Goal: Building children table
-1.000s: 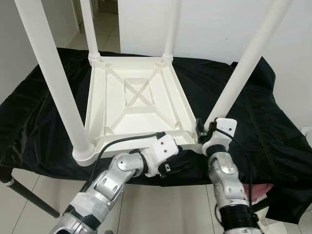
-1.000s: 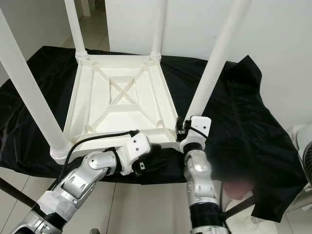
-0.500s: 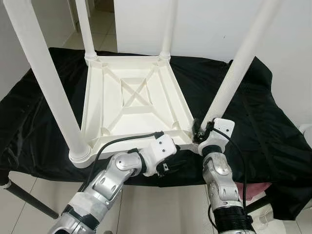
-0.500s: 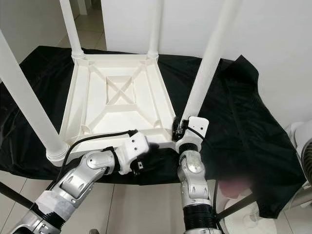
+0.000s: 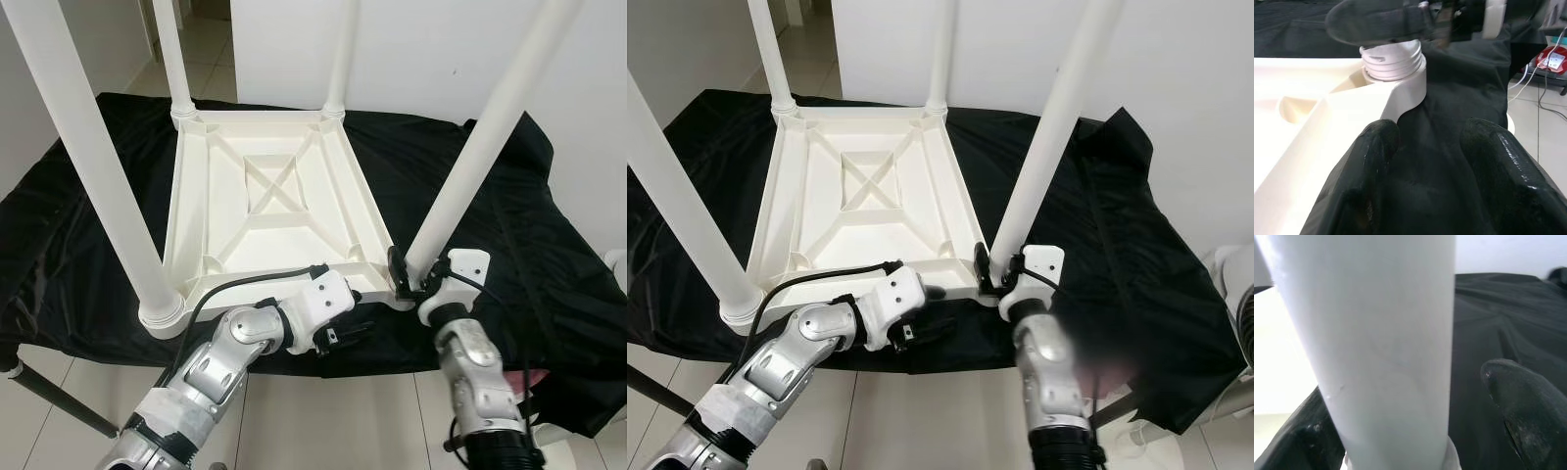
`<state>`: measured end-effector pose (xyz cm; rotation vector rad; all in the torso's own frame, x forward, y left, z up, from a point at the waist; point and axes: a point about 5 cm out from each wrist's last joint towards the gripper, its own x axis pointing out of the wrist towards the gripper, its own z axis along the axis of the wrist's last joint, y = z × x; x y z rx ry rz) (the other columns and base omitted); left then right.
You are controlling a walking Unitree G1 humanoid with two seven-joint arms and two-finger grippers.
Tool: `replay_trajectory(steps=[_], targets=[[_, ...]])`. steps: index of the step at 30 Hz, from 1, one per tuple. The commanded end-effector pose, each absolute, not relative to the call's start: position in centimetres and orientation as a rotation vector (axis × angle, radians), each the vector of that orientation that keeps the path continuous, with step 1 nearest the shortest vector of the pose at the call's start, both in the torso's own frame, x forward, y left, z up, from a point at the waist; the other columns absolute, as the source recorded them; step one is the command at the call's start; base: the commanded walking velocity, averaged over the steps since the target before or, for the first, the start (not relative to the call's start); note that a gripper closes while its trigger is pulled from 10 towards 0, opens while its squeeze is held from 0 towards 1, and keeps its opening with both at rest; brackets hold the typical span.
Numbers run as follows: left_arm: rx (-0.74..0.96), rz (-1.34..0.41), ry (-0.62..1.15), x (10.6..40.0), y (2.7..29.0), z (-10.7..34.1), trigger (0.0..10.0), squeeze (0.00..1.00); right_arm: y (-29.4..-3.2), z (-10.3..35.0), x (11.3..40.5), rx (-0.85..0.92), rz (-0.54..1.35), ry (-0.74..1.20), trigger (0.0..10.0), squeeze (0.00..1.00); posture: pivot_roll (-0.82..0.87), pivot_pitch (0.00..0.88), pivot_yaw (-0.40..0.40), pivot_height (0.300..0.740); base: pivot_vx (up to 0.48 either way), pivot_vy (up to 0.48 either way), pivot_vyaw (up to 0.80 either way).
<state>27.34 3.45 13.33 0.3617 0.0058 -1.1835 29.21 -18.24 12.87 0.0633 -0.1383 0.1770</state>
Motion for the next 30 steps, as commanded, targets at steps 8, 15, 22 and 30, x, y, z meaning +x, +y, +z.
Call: replay_trajectory(steps=[8,15,22,30], targets=[[0.375,-1.179,0.023,27.3,3.8,13.1,10.0,0.00,-19.9,13.3,29.3,0.015,0.371,-0.134,10.0,0.00,-0.01,0.052,-0.064,0.740,0.000,0.000,0.00],[0.367,-1.171,0.018,27.3,3.7,13.2,10.0,0.00,-20.4,13.6,30.2,-0.057,0.475,-0.104,9.3,0.00,-0.01,0.047,-0.076,0.740,0.000,0.000,0.00],[0.364,-1.169,0.017,27.1,3.5,13.1,10.0,0.00,-20.3,13.0,30.8,-0.076,0.554,-0.068,0.0,0.00,0.00,0.036,-0.087,0.740,0.000,0.000,0.00],[0.363,-1.169,0.013,27.1,3.4,13.1,10.0,0.00,-19.8,12.3,30.4,-0.057,0.602,-0.047,0.5,0.00,0.00,0.030,-0.087,0.740,0.000,0.000,0.00]])
